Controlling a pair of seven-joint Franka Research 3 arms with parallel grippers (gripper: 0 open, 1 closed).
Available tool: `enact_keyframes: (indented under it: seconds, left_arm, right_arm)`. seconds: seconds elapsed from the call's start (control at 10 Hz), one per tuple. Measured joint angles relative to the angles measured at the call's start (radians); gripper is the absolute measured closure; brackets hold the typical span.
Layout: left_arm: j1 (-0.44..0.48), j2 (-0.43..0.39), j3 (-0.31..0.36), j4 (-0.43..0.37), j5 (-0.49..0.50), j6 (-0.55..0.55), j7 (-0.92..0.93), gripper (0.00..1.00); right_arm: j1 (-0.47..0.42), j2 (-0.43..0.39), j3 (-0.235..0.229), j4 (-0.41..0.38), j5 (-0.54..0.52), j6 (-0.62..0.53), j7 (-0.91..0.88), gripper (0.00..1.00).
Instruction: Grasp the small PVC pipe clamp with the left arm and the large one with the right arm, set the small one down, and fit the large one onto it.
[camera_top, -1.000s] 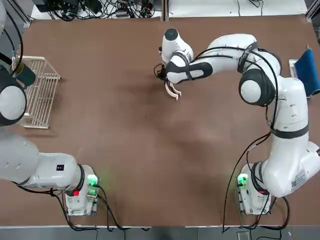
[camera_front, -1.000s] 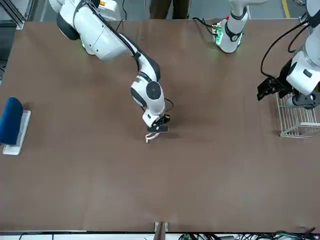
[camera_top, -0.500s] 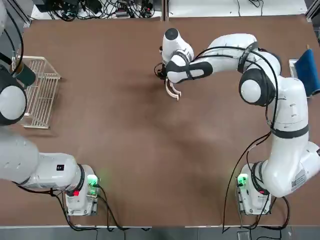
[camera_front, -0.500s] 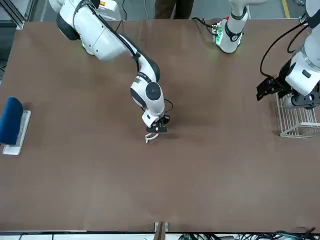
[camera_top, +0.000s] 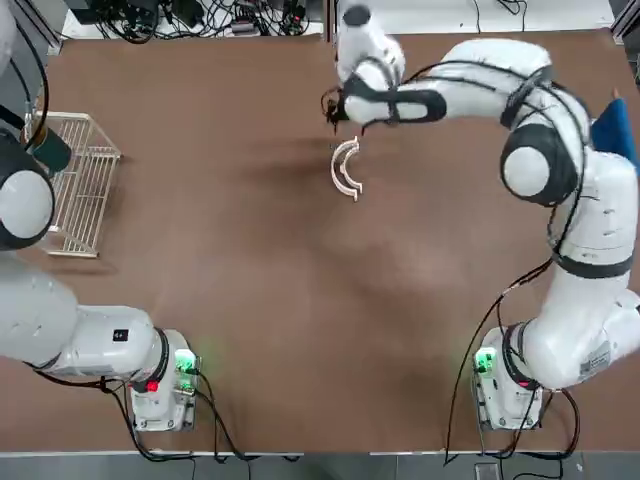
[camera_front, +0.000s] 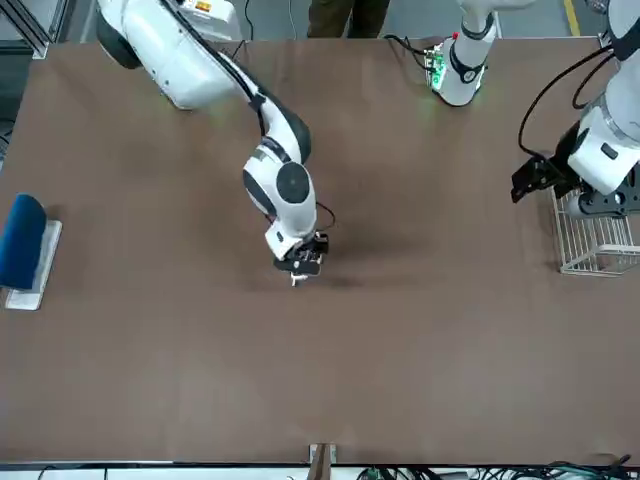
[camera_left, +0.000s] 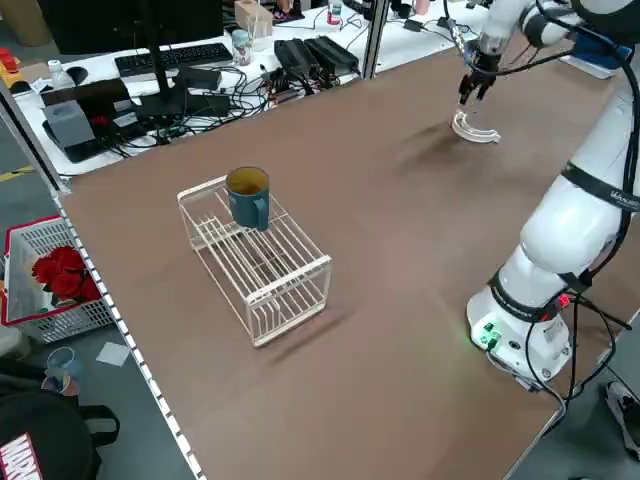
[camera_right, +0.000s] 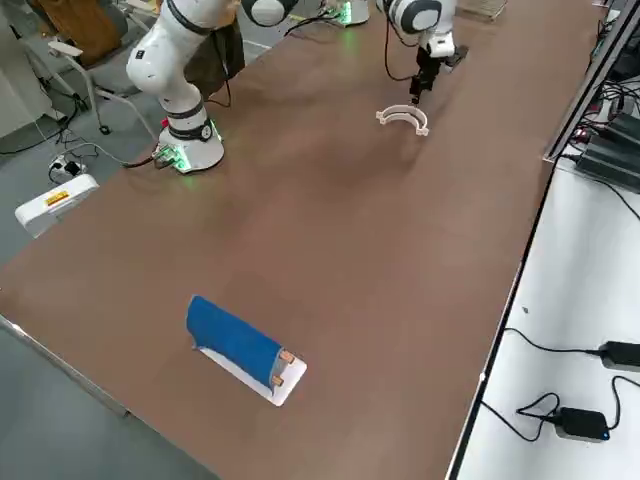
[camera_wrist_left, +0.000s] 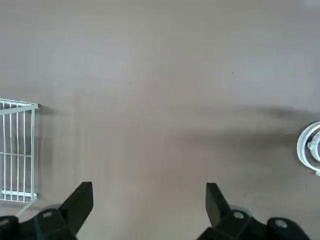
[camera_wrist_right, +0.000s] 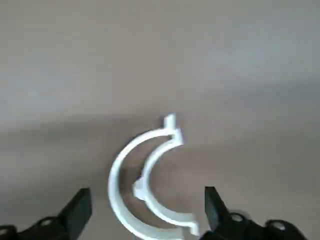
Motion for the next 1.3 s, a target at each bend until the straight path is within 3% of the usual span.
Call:
enact_keyframes:
  seconds: [0.2,0.4,0.5,0.8,1.3]
  left_arm:
    - [-0.001,0.000,-0.001,0.000,0.000,0.000,0.000,0.00]
    - [-0.002,0.000,-0.001,0.001,0.000,0.000,0.000,0.00]
    - [-0.002,0.000,-0.001,0.001,0.000,0.000,0.000,0.00]
    - [-0.003,0.000,-0.002,0.001,0.000,0.001,0.000,0.00]
    - [-0.002,0.000,-0.002,0.002,0.000,0.003,0.007,0.00]
  right_arm:
    - [-0.160,-0.142,0.070,-0.021,0.015,-0.074,-0.002,0.00]
    - [-0.261,-0.276,0.065,-0.073,0.112,-0.089,-0.013,0.00]
    - [-0.287,-0.341,0.024,-0.093,0.172,-0.111,-0.070,0.00]
    - [-0.302,-0.512,-0.237,-0.127,0.320,-0.216,-0.467,0.00]
    - [-0.310,-0.662,-0.588,-0.183,0.365,-0.342,-1.071,0.00]
